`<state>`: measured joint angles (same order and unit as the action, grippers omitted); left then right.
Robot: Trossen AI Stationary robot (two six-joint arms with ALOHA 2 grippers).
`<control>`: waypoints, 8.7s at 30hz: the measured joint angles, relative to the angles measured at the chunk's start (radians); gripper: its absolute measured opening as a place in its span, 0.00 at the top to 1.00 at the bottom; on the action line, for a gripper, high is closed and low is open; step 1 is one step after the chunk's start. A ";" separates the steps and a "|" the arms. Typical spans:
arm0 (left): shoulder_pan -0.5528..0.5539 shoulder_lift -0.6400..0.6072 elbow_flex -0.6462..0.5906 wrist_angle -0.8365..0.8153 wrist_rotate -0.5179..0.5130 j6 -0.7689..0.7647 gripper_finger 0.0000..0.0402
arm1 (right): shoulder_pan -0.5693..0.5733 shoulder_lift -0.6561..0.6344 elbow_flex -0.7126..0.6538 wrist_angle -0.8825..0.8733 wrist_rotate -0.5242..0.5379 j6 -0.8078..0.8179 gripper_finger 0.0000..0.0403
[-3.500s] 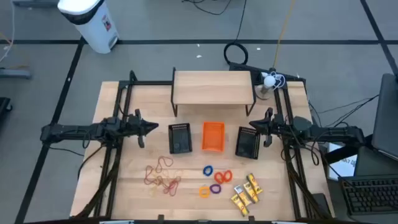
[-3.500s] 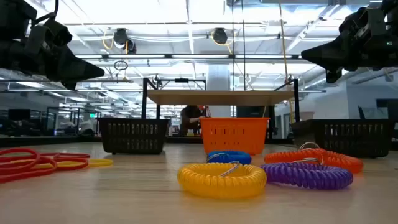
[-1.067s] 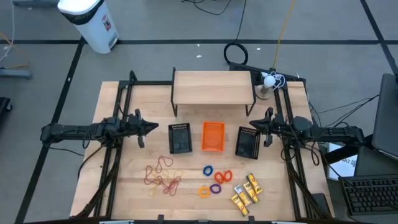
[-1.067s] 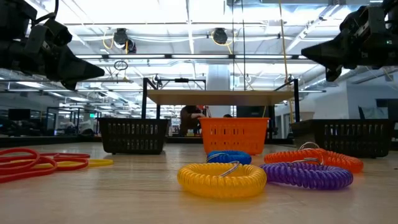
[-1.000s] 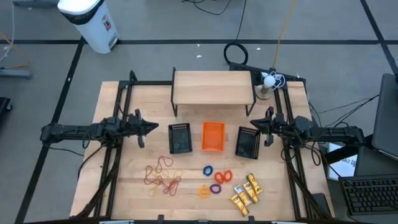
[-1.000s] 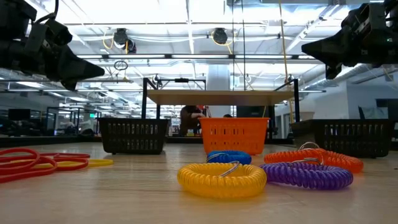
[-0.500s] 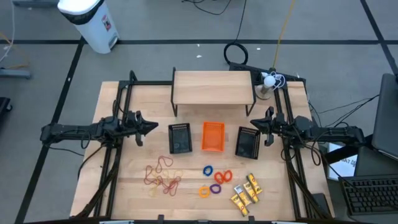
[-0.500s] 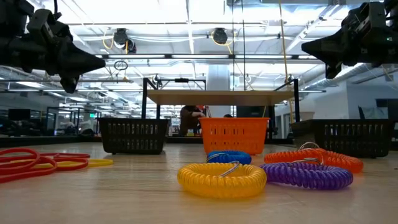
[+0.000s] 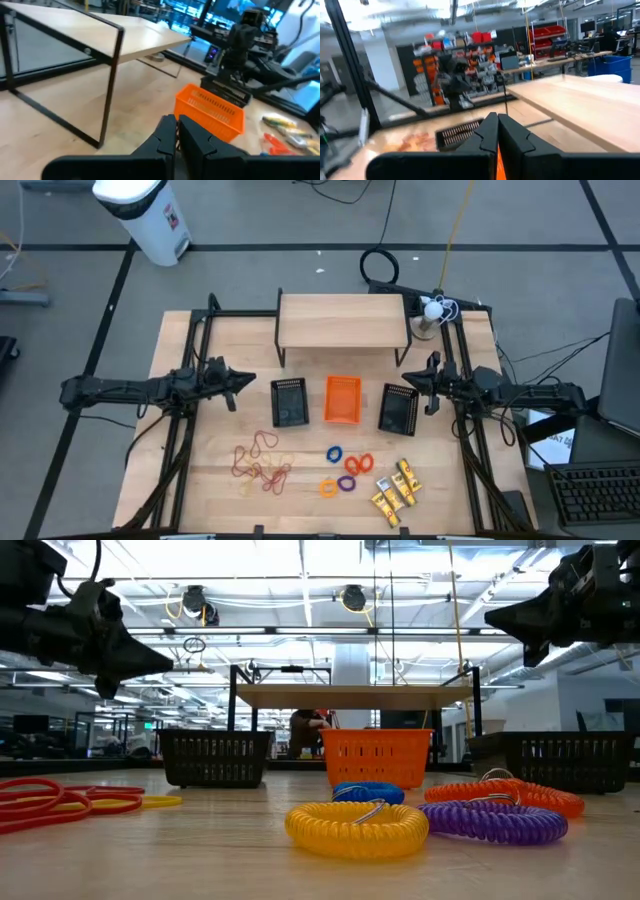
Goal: Pick & Place Office Desk Supplies
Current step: Put the red rubber band into the left black bin
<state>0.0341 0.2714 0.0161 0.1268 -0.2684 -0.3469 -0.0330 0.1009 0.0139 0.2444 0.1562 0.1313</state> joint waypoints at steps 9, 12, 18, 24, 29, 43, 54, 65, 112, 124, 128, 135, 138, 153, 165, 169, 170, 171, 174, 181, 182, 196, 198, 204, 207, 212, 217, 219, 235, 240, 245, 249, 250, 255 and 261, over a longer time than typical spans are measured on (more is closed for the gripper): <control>-0.040 0.130 0.069 -0.040 -0.088 0.190 0.99 | 0.002 0.028 0.000 -0.040 -0.059 -0.115 1.00; -0.064 0.172 0.132 -0.064 -0.114 0.240 0.99 | 0.002 0.046 0.000 -0.030 -0.052 -0.117 1.00; -0.140 0.243 0.253 -0.166 -0.199 0.244 1.00 | 0.002 0.062 0.000 -0.025 -0.052 -0.077 1.00; -0.199 0.276 0.274 -0.127 -0.276 0.268 1.00 | 0.002 0.068 0.000 -0.027 -0.053 -0.066 1.00; -0.258 0.300 0.275 -0.092 -0.284 0.262 1.00 | 0.002 0.069 0.000 -0.036 -0.053 -0.070 1.00; -0.425 0.391 0.334 -0.179 -0.367 0.091 1.00 | 0.002 0.069 0.000 -0.007 -0.050 -0.149 1.00; -0.461 0.818 0.790 -0.977 -0.251 -0.389 1.00 | 0.002 0.070 0.000 -0.010 -0.053 -0.116 1.00; -0.461 1.078 0.798 -1.035 -0.015 -0.484 0.81 | 0.002 0.070 0.000 -0.011 -0.056 -0.116 0.99; -0.396 1.318 0.811 -0.856 0.188 -0.197 0.99 | 0.002 0.120 0.000 -0.018 -0.055 -0.091 0.99; -0.490 0.968 0.873 -0.962 0.030 -0.215 1.00 | 0.002 0.121 0.000 -0.017 -0.055 -0.091 0.99; -0.502 0.873 0.873 -1.001 -0.006 -0.236 1.00 | 0.002 0.121 0.000 -0.017 -0.054 -0.091 0.99; -0.468 0.746 0.913 -1.000 -0.087 -0.197 1.00 | 0.002 0.121 0.000 -0.009 -0.054 -0.091 0.99; -0.442 0.734 0.975 -1.000 -0.133 -0.146 1.00 | 0.002 0.121 0.000 -0.009 -0.053 -0.091 0.99; -0.256 0.870 1.083 -1.090 -0.025 -0.082 1.00 | 0.002 0.123 0.000 -0.011 -0.055 -0.091 0.99; -0.269 1.124 0.836 -1.030 0.129 -0.096 0.76 | 0.002 0.123 0.000 -0.010 -0.056 -0.091 0.99; -0.268 1.194 0.829 -0.956 0.117 0.019 0.57 | 0.002 0.123 0.000 -0.010 -0.056 -0.090 0.99; -0.265 1.209 0.829 -0.947 0.114 0.043 0.53 | 0.002 0.123 0.000 -0.010 -0.056 -0.090 0.99; -0.258 1.225 0.829 -0.942 0.115 0.066 0.49 | 0.002 0.123 0.000 -0.010 -0.056 -0.090 0.99; -0.232 1.273 0.829 -0.943 0.127 0.103 0.41 | 0.002 0.123 0.000 -0.010 -0.056 -0.090 0.99; -0.140 1.369 0.834 -0.908 0.164 0.155 0.41 | 0.002 0.123 0.000 -0.013 -0.056 -0.090 0.99; -0.127 1.379 0.835 -0.903 0.182 0.164 0.42 | 0.002 0.123 0.000 -0.014 -0.056 -0.090 0.99; -0.094 1.427 0.836 -0.879 0.246 0.181 0.96 | 0.002 0.128 0.000 -0.018 -0.056 -0.090 0.99; -0.104 1.421 0.835 -0.885 0.238 0.177 0.97 | 0.002 0.128 0.000 -0.018 -0.056 -0.090 0.99; -0.159 1.292 0.827 -0.956 0.210 0.140 0.99 | 0.002 0.128 0.000 -0.017 -0.054 -0.090 0.99; -0.196 1.164 0.835 -0.983 0.219 0.112 1.00 | 0.002 0.128 0.000 -0.014 -0.053 -0.091 0.99; -0.246 0.964 0.834 -1.037 0.172 0.054 1.00 | 0.002 0.129 0.000 -0.013 -0.053 -0.091 0.99; -0.295 0.741 0.810 -1.049 0.063 0.060 1.00 | 0.002 0.129 0.000 -0.009 -0.053 -0.091 0.99; -0.298 0.643 0.772 -1.009 0.048 0.067 1.00 | 0.002 0.129 0.000 -0.009 -0.053 -0.091 0.99; -0.297 0.252 0.531 -0.693 0.027 0.110 1.00 | 0.002 0.129 0.000 -0.005 -0.026 -0.092 0.99; -0.275 0.312 0.562 -0.601 -0.024 0.103 1.00 | 0.002 0.129 0.000 -0.006 -0.026 -0.091 0.99; -0.208 0.480 0.635 -0.538 -0.020 0.098 1.00 | 0.002 0.129 0.000 -0.005 -0.026 -0.091 0.99; -0.140 0.654 0.703 -0.555 0.033 0.111 1.00 | 0.002 0.129 0.000 -0.006 -0.026 -0.091 0.99; -0.123 0.695 0.714 -0.555 0.050 0.118 1.00 | 0.002 0.129 0.000 -0.006 -0.026 -0.091 0.99; -0.059 0.899 0.742 -0.555 0.112 0.149 1.00 | 0.002 0.129 0.000 -0.010 -0.026 -0.091 0.99; -0.032 1.082 0.747 -0.518 0.120 0.181 1.00 | 0.002 0.129 0.000 -0.010 -0.026 -0.093 0.99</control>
<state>0.0022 1.3538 0.7631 -0.3911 -0.1488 -0.1656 -0.0315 0.2302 0.0143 0.2342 0.1303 0.0383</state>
